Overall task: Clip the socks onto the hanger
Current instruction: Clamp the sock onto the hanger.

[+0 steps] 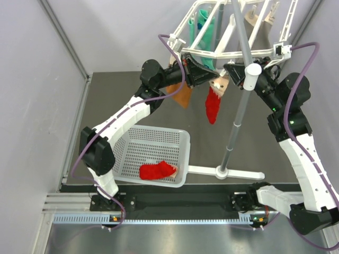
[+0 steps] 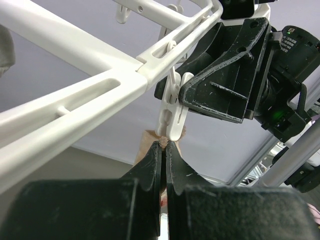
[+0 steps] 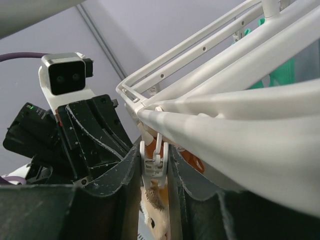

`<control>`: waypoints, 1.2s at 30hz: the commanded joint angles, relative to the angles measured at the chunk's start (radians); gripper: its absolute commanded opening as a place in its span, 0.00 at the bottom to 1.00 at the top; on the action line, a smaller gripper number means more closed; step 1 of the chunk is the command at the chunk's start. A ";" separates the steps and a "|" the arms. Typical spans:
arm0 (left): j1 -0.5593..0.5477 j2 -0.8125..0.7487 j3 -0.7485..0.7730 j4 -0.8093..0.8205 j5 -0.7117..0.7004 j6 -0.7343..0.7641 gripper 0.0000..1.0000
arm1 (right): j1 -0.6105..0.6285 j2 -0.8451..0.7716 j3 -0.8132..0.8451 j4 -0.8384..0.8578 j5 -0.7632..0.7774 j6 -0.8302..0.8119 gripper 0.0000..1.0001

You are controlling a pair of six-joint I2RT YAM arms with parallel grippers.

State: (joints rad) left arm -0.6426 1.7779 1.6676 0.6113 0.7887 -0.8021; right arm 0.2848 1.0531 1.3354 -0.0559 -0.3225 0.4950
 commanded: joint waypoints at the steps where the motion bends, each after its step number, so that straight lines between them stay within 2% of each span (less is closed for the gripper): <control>1: -0.003 -0.020 0.043 0.039 -0.011 0.004 0.00 | 0.019 0.013 -0.039 -0.145 -0.188 0.037 0.00; 21: -0.002 -0.051 0.047 0.044 -0.029 0.017 0.00 | 0.019 -0.010 -0.067 -0.163 -0.204 0.020 0.00; 28: -0.002 -0.041 0.057 0.130 -0.016 -0.068 0.00 | 0.020 -0.004 -0.062 -0.177 -0.197 0.007 0.00; 36: -0.002 -0.046 0.057 0.153 -0.025 -0.098 0.00 | 0.020 -0.002 -0.047 -0.188 -0.201 -0.001 0.02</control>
State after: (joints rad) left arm -0.6426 1.7779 1.6806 0.6762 0.7696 -0.8761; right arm 0.2848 1.0294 1.3090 -0.0490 -0.3611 0.4797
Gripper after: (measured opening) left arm 0.037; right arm 0.226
